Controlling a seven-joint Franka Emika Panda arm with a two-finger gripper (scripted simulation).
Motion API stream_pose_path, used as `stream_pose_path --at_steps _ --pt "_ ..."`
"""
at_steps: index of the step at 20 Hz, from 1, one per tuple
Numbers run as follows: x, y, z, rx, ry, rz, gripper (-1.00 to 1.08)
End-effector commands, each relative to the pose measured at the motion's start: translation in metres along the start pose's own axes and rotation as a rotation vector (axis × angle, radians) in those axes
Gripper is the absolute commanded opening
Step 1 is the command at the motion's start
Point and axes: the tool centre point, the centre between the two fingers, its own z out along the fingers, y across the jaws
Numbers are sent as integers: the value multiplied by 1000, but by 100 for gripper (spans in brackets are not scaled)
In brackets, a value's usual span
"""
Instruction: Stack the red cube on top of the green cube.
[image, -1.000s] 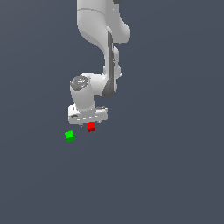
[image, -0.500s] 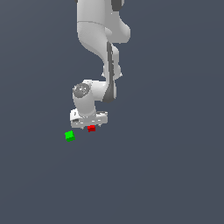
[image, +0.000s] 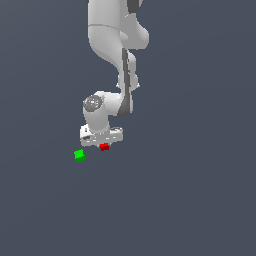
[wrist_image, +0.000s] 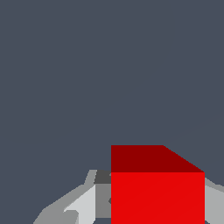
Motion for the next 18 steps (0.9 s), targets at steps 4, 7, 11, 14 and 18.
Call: stream_pose_path --at_steps 4,7,11,14,18 --pt "0 0 -2 0 0 0 -100" --pt "0 0 -10 0 0 0 -100" --pt "-1 -1 -28 0 0 0 -100" --pt "-1 -1 -48 0 0 0 -100" --pt "-1 -1 -74 0 0 0 -100"
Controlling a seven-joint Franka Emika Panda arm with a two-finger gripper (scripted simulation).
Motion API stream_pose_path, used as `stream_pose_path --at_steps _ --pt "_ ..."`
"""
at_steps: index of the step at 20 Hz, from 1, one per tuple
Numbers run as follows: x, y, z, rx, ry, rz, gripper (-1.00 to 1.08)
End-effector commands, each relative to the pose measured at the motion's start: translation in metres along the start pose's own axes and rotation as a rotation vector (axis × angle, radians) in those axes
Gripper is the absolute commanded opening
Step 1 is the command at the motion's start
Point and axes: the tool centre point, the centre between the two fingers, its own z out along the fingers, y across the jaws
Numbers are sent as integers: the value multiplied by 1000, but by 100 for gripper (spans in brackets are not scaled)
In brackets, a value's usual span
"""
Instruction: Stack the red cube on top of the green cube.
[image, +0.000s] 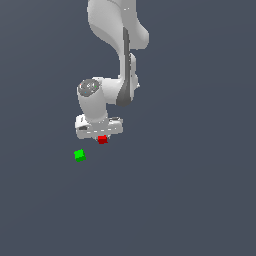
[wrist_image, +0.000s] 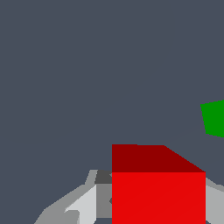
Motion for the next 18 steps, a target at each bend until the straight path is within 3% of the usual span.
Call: stream_pose_path --at_steps 1,8,18 --pt "0 0 -15 0 0 0 -100" --pt "1 0 -35 0 0 0 -100" --pt "5 17 -26 0 1 0 -100"
